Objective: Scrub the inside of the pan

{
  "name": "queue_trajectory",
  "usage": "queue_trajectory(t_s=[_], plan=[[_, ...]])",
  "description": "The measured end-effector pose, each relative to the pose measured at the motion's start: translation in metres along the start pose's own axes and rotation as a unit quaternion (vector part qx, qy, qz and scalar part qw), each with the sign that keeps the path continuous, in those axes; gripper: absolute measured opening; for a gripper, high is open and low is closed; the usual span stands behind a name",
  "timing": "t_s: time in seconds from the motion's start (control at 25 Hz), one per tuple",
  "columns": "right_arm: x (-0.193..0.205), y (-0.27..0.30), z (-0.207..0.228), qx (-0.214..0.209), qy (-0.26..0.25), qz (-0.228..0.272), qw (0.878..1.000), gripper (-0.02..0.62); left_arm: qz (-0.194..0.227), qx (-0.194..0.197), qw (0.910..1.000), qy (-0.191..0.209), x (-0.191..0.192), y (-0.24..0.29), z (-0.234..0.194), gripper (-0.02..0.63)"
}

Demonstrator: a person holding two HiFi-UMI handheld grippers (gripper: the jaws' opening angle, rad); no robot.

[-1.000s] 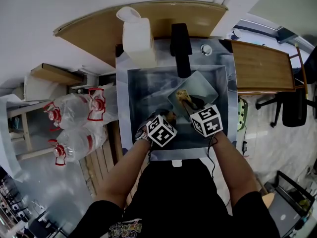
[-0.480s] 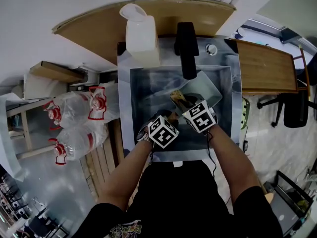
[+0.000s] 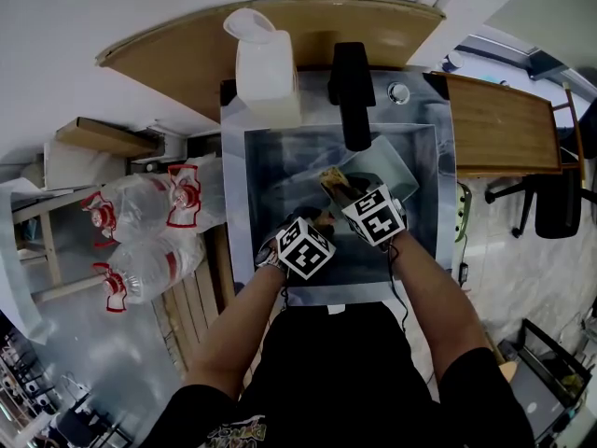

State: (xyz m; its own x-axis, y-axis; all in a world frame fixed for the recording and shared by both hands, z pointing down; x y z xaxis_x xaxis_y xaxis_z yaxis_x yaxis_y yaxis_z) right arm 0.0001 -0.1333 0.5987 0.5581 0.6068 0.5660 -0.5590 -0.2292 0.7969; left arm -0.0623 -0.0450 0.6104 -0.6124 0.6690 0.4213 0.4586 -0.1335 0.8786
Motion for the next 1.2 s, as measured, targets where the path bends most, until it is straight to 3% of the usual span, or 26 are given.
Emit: queue_trajectory(t_s=[0.6,0.92,1.2], plan=[[0.003,-0.018,0.068,0.093,0.094,0.015,0.991,0.098,0.001,0.001,1.0000,-0.007,0.001,-0.001,-0.001,0.172],[0.004,-0.028,0.108,0.168,0.144,0.011,0.975,0.098,0.002,0.003,0.9999,-0.012,0.001,0.000,-0.001,0.172],[0.004,-0.028,0.110,0.178,0.153,0.008,0.972,0.098,0.001,0.001,0.9999,-0.013,0.001,-0.001,0.000,0.172]])
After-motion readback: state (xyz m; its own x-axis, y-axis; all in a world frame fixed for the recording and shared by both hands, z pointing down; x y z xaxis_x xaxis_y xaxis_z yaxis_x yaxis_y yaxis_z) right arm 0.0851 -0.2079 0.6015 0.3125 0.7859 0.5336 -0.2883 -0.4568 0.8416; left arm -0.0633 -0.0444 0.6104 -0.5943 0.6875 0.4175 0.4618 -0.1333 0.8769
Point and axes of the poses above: the fingertips, and each gripper's own axes: y forward along the fingers, z to its right, x out of its underside, the point moved 6 cm from there along -y, backward along the fingers, and after that the axes turned 2 degrees about y, right-handed, at the moved point
